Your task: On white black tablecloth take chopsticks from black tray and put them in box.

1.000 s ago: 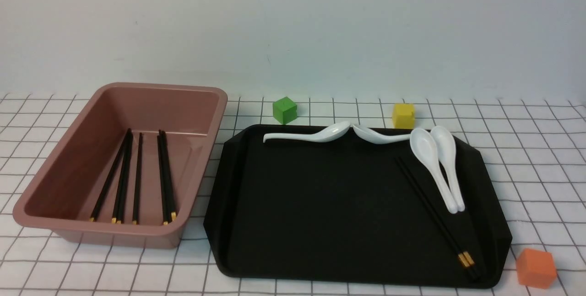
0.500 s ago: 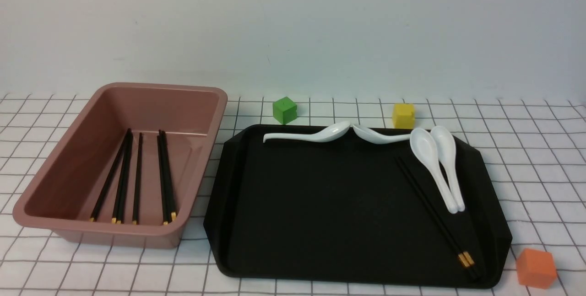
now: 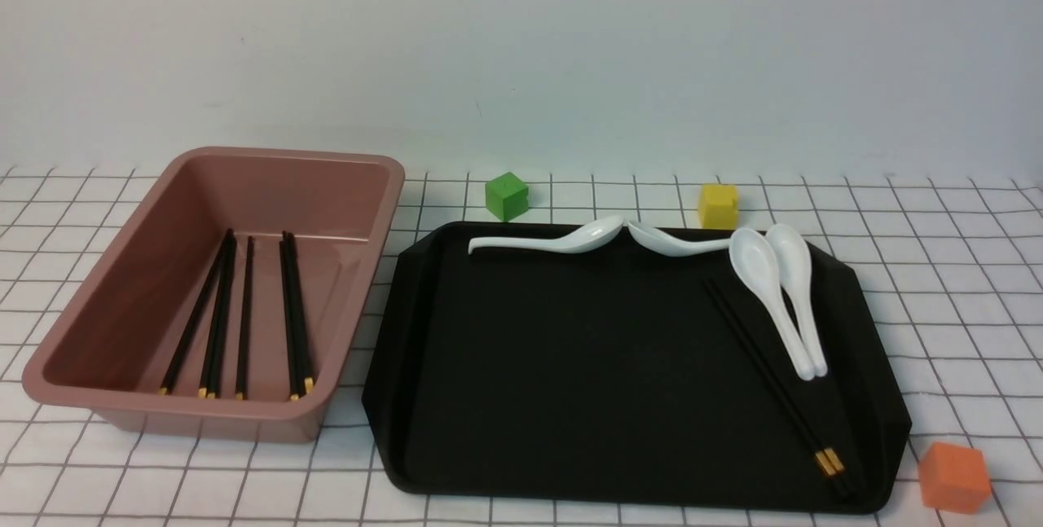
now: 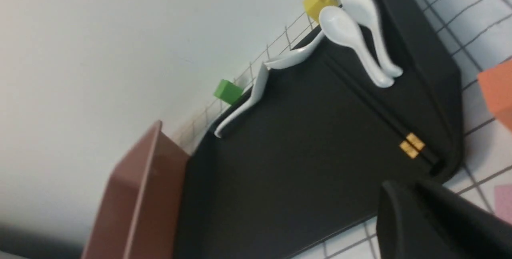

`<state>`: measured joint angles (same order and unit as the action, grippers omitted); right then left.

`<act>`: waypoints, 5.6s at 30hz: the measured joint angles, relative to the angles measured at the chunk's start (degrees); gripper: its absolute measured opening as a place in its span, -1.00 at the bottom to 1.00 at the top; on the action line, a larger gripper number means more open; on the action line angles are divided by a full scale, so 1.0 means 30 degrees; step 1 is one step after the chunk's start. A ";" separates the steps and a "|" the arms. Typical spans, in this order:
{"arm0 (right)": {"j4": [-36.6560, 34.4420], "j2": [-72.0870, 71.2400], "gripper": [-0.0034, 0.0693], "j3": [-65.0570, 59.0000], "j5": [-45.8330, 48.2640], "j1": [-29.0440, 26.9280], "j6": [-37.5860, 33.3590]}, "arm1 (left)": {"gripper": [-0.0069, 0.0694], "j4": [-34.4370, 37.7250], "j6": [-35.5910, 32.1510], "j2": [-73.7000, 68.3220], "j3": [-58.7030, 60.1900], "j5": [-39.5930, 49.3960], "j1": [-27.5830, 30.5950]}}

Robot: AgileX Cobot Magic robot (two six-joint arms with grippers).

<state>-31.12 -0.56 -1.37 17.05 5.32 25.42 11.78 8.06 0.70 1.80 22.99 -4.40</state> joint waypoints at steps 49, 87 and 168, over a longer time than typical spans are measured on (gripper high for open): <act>1.1775 3.4410 -0.07 1.8738 0.5587 0.4373 -0.6734 | -0.19 0.0000 0.0000 0.0000 0.0000 0.0000 0.0000; -0.0632 4.1807 -0.52 3.7146 0.6754 1.3009 -1.1194 | -0.19 0.0000 0.0000 0.0000 0.0000 0.0000 0.0000; 1.4563 0.8709 -0.87 0.7101 -0.0374 0.8532 -0.3960 | -0.19 0.0008 0.0000 0.0000 0.0000 0.0000 0.0000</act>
<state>12.57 25.57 19.93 15.93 30.91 13.54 11.81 8.06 0.70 1.80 22.99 -4.40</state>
